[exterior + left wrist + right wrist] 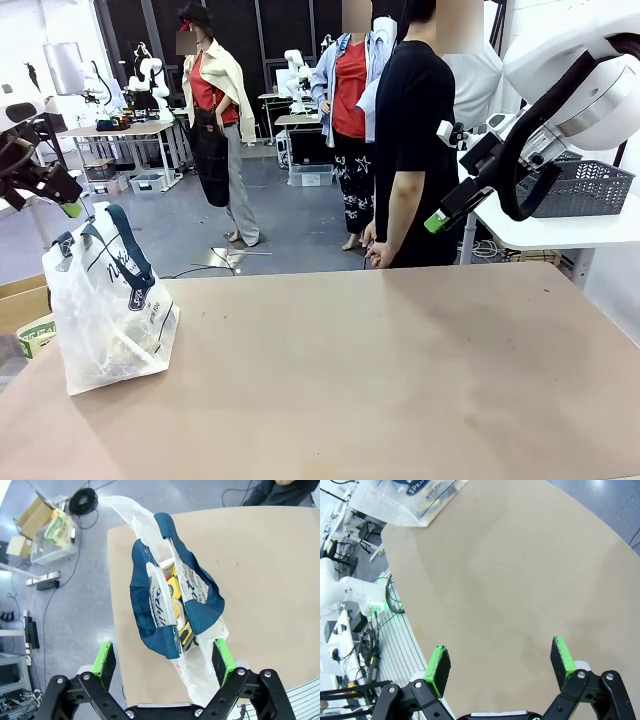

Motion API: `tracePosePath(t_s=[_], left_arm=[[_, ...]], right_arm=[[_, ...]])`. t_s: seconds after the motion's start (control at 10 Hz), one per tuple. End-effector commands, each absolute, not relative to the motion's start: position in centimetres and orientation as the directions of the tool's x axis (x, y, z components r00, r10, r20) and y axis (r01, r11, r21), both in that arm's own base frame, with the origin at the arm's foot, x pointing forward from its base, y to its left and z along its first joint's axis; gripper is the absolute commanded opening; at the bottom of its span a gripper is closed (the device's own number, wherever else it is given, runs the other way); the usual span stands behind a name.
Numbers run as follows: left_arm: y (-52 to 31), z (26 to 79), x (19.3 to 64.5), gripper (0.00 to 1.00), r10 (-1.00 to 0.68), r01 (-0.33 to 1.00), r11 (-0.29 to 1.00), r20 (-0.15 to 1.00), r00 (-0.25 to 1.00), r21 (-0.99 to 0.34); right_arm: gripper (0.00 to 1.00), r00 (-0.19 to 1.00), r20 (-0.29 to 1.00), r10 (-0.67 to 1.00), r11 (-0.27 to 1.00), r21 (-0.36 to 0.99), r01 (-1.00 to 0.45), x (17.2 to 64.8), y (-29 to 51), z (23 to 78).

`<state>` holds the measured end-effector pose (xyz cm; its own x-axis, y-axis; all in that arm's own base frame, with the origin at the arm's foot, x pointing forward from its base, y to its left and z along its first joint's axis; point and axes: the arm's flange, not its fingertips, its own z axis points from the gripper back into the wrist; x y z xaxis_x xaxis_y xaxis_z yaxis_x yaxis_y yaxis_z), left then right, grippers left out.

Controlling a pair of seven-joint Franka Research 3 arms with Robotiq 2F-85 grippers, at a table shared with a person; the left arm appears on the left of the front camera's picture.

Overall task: Transfer purchased items from the store into the shopping bag.
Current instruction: Move the Reusable shopping bag to the right side of the table.

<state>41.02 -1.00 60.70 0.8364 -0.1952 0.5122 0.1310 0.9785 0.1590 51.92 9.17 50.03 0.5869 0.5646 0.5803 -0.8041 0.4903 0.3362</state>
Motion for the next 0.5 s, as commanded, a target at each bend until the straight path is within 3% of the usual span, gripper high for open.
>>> tracePosePath(t_s=[0.0,0.4], left_arm=[[-1.04,60.66,41.04,1.00,-0.198,0.134,0.978,0.511,0.837,0.159],[-1.04,60.66,41.04,1.00,-0.198,0.134,0.978,0.511,0.837,0.159]], right_arm=[[1.00,0.603,0.575,0.554,0.500,0.350,-0.793,51.95,9.43,50.27],[1.00,0.603,0.575,0.554,0.500,0.350,-0.793,51.95,9.43,50.27]])
